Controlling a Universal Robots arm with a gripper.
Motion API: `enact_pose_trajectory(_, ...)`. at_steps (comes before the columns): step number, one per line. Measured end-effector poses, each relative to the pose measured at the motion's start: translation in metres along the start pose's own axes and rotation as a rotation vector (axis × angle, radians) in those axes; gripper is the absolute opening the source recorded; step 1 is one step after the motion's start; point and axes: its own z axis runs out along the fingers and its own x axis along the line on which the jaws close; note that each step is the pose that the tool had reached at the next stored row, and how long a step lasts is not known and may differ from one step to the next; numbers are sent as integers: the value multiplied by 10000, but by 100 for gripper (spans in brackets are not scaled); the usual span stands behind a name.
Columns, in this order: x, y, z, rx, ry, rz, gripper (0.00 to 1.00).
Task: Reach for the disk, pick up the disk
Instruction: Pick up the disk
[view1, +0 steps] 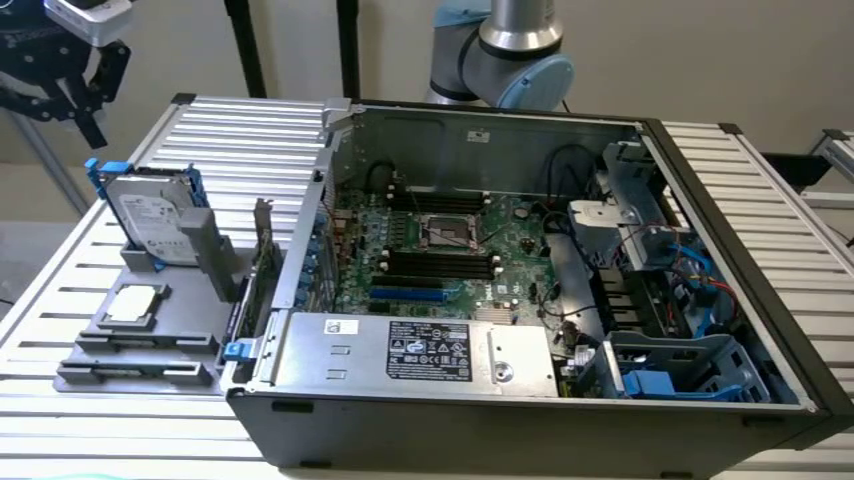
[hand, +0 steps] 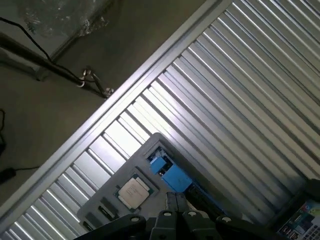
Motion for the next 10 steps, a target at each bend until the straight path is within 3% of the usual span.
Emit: enact_pose_trajectory(10, -1, -1, 13, -33, 50, -1826, 11)
